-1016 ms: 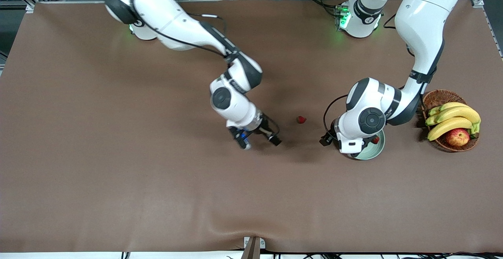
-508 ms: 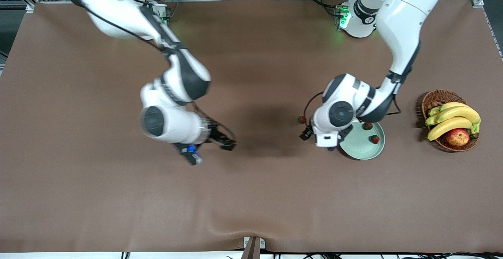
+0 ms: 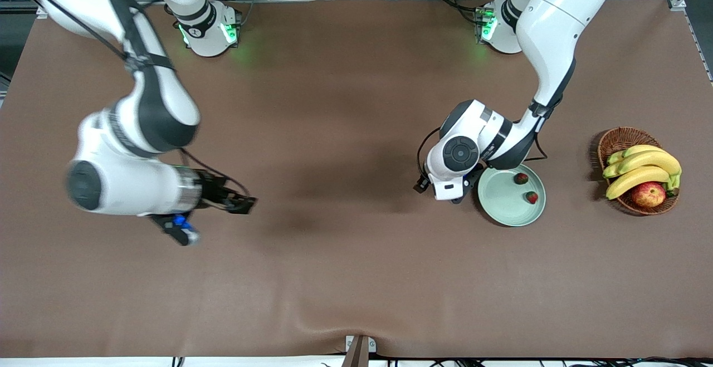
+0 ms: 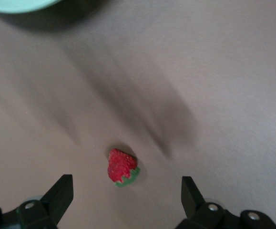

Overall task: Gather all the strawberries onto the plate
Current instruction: 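Carry the strawberry over the plate while the right arm returns to rest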

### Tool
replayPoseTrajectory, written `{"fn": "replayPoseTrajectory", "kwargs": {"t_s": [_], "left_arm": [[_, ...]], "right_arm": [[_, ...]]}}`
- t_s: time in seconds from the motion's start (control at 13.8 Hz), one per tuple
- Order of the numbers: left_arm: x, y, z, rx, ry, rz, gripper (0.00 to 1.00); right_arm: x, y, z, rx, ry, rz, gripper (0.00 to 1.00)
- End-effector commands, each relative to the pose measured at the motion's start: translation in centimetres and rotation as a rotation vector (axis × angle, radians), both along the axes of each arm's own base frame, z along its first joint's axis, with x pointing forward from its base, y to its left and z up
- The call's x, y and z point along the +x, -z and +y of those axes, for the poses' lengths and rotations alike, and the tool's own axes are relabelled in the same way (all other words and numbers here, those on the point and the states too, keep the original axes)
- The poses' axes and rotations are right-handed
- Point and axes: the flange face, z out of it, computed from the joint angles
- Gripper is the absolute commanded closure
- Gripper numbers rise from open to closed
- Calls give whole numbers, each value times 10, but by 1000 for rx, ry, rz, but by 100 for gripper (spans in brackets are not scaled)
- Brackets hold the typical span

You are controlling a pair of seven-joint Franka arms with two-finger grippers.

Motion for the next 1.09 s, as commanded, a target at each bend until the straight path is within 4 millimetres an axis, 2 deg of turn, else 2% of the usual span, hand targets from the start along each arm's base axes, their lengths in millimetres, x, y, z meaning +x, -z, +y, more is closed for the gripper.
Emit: {"fn": "replayPoseTrajectory", "kwargs": {"t_s": [0.0, 0.07, 0.22, 0.29, 0.36, 0.44, 0.58, 0.73, 0.8, 0.87, 0.94, 1.02], "left_arm": [[-5, 8, 0, 6, -89, -4, 0], [-7, 12, 1, 14, -107, 3, 0], [-18, 21, 2, 31, -102, 23, 0], [-20, 24, 3, 34, -100, 28, 3], [-21, 24, 3, 33, -101, 27, 7], [-21, 25, 2, 31, -103, 25, 10], [-21, 25, 0, 28, -101, 22, 20], [-21, 26, 1, 29, -99, 22, 45], [-20, 26, 1, 28, -100, 21, 57], [-19, 25, 1, 26, -96, 18, 72], [-18, 23, 0, 23, -97, 15, 92], [-16, 19, 0, 18, -90, 8, 100]], "right_arm": [[-12, -40, -45, -2, -63, -28, 0], [-16, -56, -53, -10, -71, -49, 0], [-35, -88, -52, -109, -113, -72, 0], [-47, -107, -45, -180, -146, -101, 0], [-60, -121, -48, -199, -153, -115, 0], [-72, -135, -59, -206, -187, -135, 0], [-92, -145, -103, -197, -298, -166, 0], [-106, -148, -126, -201, -291, -174, 0], [-115, -151, -128, -202, -286, -195, 0], [-125, -151, -128, -205, -282, -217, 0], [-131, -152, -131, -207, -275, -239, 0], [-130, -154, -136, -209, -274, -247, 0]]}}
